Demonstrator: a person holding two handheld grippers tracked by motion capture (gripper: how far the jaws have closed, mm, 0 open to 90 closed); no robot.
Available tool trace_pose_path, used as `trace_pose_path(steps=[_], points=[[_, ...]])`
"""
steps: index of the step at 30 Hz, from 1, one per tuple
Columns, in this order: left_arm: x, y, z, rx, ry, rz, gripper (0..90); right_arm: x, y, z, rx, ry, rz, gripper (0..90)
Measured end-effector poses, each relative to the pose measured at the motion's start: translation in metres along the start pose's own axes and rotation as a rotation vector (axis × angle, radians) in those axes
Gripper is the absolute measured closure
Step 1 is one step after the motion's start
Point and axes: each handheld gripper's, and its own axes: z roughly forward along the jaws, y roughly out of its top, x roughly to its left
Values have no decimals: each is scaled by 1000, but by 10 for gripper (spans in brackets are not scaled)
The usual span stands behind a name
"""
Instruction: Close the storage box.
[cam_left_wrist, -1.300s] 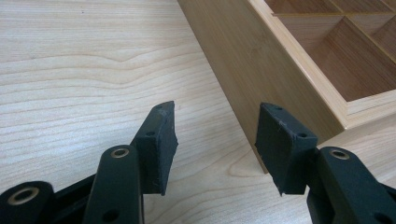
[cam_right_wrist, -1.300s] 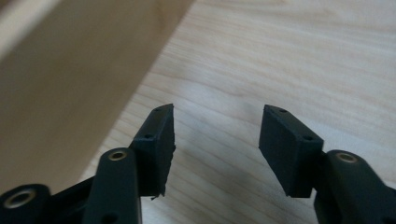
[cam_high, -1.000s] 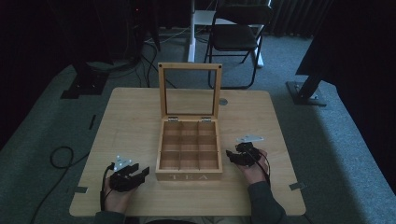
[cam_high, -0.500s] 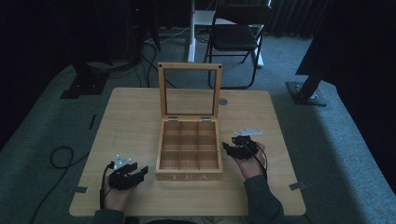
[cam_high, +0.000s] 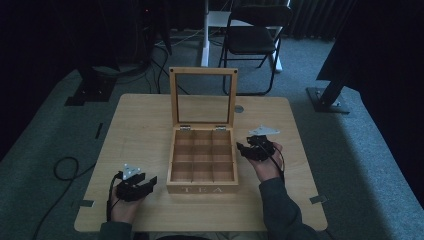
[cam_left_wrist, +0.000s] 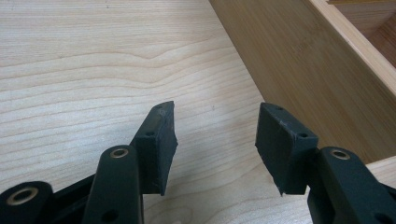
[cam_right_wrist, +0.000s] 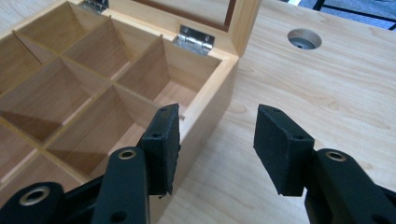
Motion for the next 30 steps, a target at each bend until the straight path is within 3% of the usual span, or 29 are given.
trace_pose_path(steps=[15, 20, 30], points=[[1, 1, -1, -2, 0, 0, 478, -8, 24, 16, -45, 27, -19, 470], [1, 1, -3, -6, -4, -5, 479, -18, 31, 24, -57, 44, 3, 468], [2, 16, -6, -32, 0, 32, 480, -24, 44, 31, -61, 45, -15, 462]])
